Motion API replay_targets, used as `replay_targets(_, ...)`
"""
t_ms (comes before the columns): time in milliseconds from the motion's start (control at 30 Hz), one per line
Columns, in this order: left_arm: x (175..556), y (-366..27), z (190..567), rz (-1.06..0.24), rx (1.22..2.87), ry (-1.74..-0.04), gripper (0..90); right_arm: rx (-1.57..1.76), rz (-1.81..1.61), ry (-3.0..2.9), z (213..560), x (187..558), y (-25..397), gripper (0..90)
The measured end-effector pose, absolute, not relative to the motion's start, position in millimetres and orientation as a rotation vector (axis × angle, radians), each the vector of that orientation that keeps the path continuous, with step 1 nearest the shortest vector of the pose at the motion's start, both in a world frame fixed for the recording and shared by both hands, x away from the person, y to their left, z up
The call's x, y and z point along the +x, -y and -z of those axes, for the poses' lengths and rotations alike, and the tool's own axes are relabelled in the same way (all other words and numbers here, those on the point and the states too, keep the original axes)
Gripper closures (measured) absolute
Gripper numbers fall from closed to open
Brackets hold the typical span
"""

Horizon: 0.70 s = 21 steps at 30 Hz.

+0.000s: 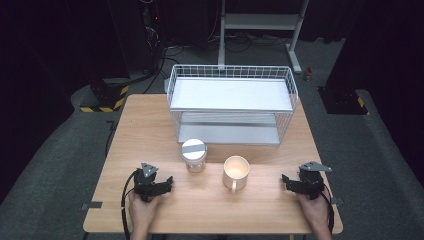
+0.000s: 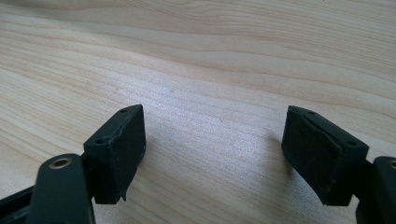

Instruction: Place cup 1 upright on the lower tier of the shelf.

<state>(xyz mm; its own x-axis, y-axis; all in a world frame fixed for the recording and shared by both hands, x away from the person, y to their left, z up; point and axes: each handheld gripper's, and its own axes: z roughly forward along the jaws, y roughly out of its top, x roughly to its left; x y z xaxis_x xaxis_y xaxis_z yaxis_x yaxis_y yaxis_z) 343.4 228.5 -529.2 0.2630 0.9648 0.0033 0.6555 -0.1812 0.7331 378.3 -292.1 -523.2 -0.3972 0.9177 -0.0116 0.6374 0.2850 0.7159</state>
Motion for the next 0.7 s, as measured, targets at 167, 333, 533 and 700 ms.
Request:
replay_targets(167, 344, -227, 529, -0.650, 1.908, -1.484, 14.5, 1.396, -0.890, -2.134, 523, 378, 292, 22.1)
replay_targets(333, 346, -221, 529, -0.675, 1.873, -1.548, 13.5, 1.395, -0.890, -2.135, 523, 378, 292, 22.1)
replay_targets(533, 346, -218, 529, -0.680, 1.864, -1.567, 12.3, 1.395, -0.890, -2.134, 523, 378, 292, 22.1)
replay_targets(700, 344, -222, 529, -0.665, 1.883, -1.523, 14.5, 1.396, -0.891, -2.134, 523, 378, 292, 22.1)
